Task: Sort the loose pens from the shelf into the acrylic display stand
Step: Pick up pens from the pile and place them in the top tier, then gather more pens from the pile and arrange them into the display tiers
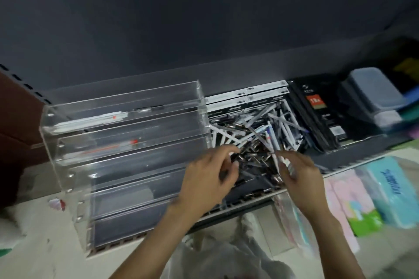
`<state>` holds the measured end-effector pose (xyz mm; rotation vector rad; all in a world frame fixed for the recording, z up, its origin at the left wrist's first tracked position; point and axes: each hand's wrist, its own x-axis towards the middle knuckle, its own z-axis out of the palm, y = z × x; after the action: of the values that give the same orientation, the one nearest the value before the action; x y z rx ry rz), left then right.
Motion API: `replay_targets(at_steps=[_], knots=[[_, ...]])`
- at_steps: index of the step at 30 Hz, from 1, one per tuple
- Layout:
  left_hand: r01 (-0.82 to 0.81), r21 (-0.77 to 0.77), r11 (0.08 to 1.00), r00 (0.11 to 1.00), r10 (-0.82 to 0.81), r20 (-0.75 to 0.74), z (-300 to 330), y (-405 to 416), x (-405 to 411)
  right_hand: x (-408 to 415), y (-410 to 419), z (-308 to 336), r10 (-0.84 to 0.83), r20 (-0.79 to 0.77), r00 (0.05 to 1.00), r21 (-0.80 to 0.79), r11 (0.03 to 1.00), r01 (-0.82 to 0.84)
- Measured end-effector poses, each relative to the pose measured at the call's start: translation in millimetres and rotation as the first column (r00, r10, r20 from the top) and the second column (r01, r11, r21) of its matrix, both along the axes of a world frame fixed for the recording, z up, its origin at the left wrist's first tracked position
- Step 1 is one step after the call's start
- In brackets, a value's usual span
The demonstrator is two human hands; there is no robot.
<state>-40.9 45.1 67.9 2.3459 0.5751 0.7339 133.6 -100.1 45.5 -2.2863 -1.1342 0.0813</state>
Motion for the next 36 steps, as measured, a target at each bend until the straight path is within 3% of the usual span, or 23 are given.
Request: replay_targets(at_steps=[3,7,9,15,19,25,32,36], knots=[[-0.019,-0.170,0.985,0.959,-0.030,-0.281,-23.6,-13.4,47.9,39.7,-22.2,-23.6,-0.043,-0.027,0.999,-0.097,0.994,0.040],[-0.200,-0.145,0.969,0.861,0.103,-0.499,-56.0,-14.0,100.7,91.5,-30.9,-53.0,0.027,-0.058,0.998,-0.256,0.966,-0.041],[-0.263,-0.076,0.962,0.840,0.190,-0.508,-67.3,-11.5,121.4,110.3,-29.4,-65.1,0.110,-0.057,0.992,-0.280,0.952,-0.121],[-0.246,0.179,0.953,0.760,0.304,-0.575,-83.5,-1.7,175.9,137.0,-18.1,-75.3,0.247,-0.044,0.968,-0.364,0.898,-0.246],[-0.256,0.159,0.954,0.654,0.292,-0.698,-80.8,16.3,199.7,142.3,-12.6,-72.3,0.316,-0.116,0.942,-0.421,0.843,-0.335],[-0.004,0.187,0.982,0.553,0.158,-0.818,-80.9,34.6,209.8,152.8,-5.3,-68.6,0.330,-0.175,0.927,-0.383,0.845,-0.373],[0.085,0.118,0.989,0.549,0.052,-0.834,-80.0,37.6,223.5,157.3,5.0,-66.5,0.297,-0.155,0.942,-0.384,0.861,-0.334],[0.163,0.196,0.967,0.547,0.076,-0.834,-85.1,35.2,229.7,157.7,8.2,-66.5,0.321,-0.137,0.937,-0.384,0.855,-0.349]])
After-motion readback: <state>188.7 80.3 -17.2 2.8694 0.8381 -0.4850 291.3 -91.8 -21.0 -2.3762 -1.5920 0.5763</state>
